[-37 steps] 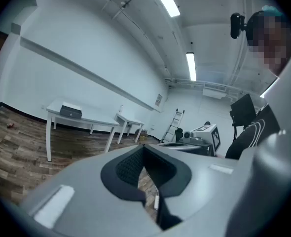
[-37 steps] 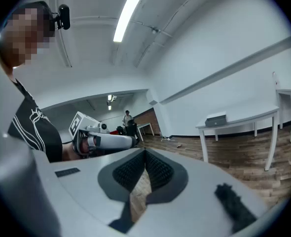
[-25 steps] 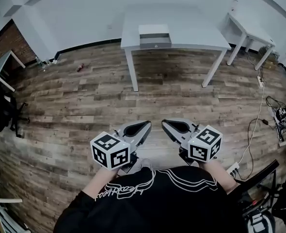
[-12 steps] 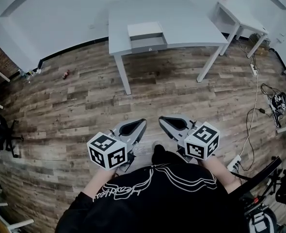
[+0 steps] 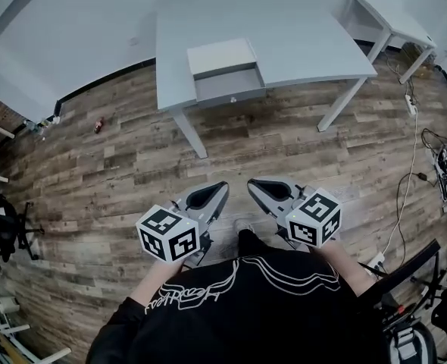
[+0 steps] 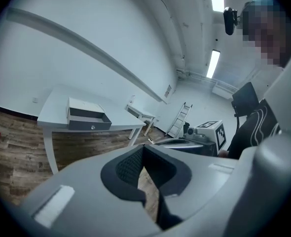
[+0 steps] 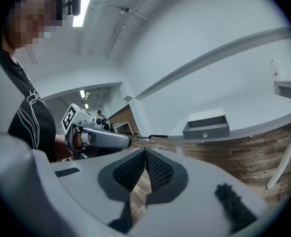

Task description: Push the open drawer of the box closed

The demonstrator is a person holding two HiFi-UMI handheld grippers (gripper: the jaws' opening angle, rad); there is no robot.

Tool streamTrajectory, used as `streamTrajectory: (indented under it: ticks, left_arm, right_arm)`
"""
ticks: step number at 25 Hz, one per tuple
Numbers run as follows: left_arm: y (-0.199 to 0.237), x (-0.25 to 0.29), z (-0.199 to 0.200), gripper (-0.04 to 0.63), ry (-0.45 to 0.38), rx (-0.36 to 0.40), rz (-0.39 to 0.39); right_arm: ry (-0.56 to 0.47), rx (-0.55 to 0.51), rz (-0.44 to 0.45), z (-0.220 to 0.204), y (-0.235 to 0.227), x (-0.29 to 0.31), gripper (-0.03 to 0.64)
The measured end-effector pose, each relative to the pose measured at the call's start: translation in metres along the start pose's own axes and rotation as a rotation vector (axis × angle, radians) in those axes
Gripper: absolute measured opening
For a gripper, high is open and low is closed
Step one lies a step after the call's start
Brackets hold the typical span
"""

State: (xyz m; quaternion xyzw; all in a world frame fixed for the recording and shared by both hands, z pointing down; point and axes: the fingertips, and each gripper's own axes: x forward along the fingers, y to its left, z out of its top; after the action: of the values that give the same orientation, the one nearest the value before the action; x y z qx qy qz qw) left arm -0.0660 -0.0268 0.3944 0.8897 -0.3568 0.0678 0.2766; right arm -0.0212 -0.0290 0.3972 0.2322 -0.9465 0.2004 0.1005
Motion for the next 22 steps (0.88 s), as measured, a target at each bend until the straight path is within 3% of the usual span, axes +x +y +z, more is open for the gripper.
streamTrajectory:
  ticks: [5, 9, 16, 22]
  left_arm:
    - [0.047, 0.051, 0.029, 0.008, 0.029, 0.035, 0.051]
    - [0.075, 0.07, 0.043, 0.008, 0.032, 0.01, 0.063]
    - [0.109, 0.082, 0.064, 0.008, 0.021, -0.01, 0.057]
    - [0.15, 0.1, 0.071, 0.008, 0.059, -0.031, 0.044]
  right_arm:
    - [0.028, -0.028, -0.011, 0.018, -0.067, 0.029, 0.009]
    - [0.04, -0.046, -0.032, 0.036, -0.105, 0.048, 0.009]
    - [0.038, -0.074, -0.096, 0.061, -0.144, 0.071, 0.009]
    - [0.055, -0.085, -0.144, 0.063, -0.178, 0.104, 0.011]
